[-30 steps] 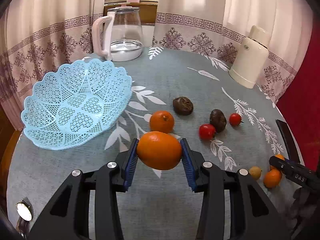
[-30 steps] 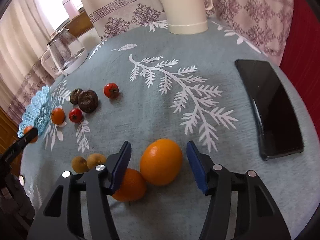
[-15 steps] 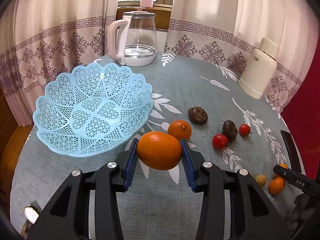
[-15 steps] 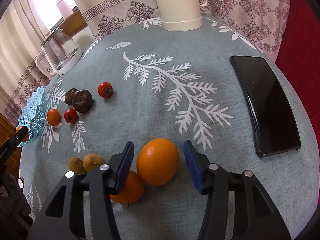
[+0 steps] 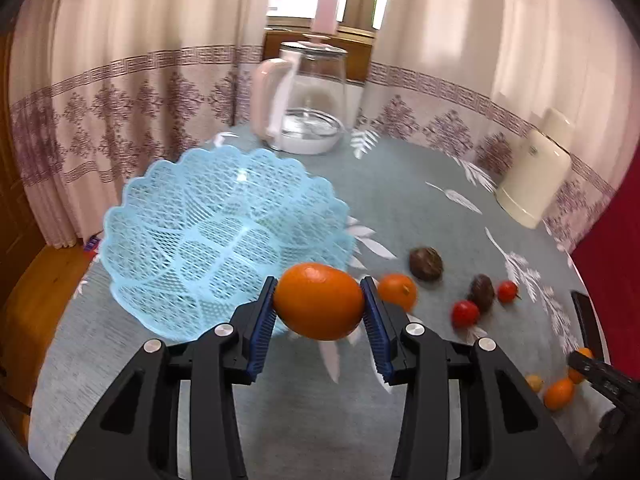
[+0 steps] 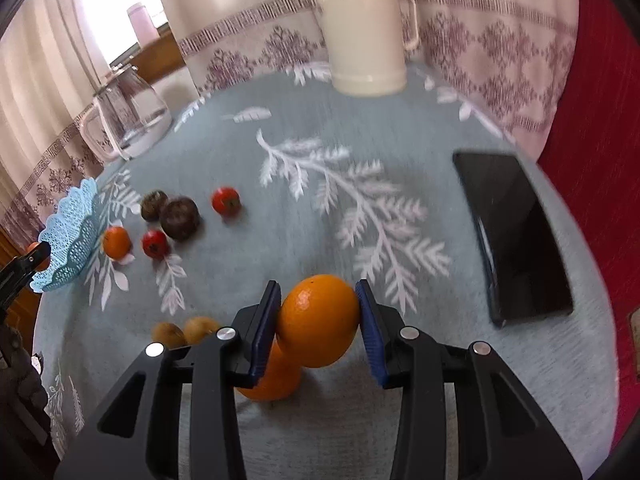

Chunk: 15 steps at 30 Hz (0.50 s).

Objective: Organize fruits
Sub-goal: 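Lift the orange with the left gripper and carry it over the blue basket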

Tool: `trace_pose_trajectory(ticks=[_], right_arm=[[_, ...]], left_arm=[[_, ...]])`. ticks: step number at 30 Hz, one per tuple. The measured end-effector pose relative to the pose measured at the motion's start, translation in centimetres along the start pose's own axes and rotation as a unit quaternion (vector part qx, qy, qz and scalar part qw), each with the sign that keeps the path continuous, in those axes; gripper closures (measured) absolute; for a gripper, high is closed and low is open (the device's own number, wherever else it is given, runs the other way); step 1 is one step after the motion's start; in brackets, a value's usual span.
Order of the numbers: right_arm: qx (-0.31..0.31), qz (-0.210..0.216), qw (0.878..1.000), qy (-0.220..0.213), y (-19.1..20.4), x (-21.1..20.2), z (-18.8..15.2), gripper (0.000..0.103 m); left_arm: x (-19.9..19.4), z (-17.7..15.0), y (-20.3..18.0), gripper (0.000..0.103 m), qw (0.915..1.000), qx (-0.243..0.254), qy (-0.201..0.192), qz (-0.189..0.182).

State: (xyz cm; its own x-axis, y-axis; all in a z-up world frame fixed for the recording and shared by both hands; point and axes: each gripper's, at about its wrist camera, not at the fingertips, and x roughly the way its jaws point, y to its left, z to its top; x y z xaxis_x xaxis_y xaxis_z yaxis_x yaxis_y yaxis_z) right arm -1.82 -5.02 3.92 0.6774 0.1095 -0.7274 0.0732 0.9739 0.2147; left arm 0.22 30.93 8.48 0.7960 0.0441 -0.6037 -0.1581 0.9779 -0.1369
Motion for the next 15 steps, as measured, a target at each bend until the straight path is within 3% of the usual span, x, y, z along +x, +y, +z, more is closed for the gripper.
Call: trace_pose_trajectory(ticks=[11,13,15], right_arm=[[-0.031,0.018,0.999,-0.020,3.2,-1.3,0.8,0.064],[-0.037,0.021,0.999,-0.019,3.9,-1.2,0.8,0.064],[-0.043,0.024,0.999,-0.018,4.6,-1.1,0.9,0.064]], left_arm=[[3.1,1.2,4.5,0.059,0.9965,-0.044,-0.002,0.071],[3.3,1.2,4.8,0.055,0.9953,-0.046,-0.010,0.085],[3.1,1.3,5.2,0.035,0.9940,-0.049,-0.023,0.095]])
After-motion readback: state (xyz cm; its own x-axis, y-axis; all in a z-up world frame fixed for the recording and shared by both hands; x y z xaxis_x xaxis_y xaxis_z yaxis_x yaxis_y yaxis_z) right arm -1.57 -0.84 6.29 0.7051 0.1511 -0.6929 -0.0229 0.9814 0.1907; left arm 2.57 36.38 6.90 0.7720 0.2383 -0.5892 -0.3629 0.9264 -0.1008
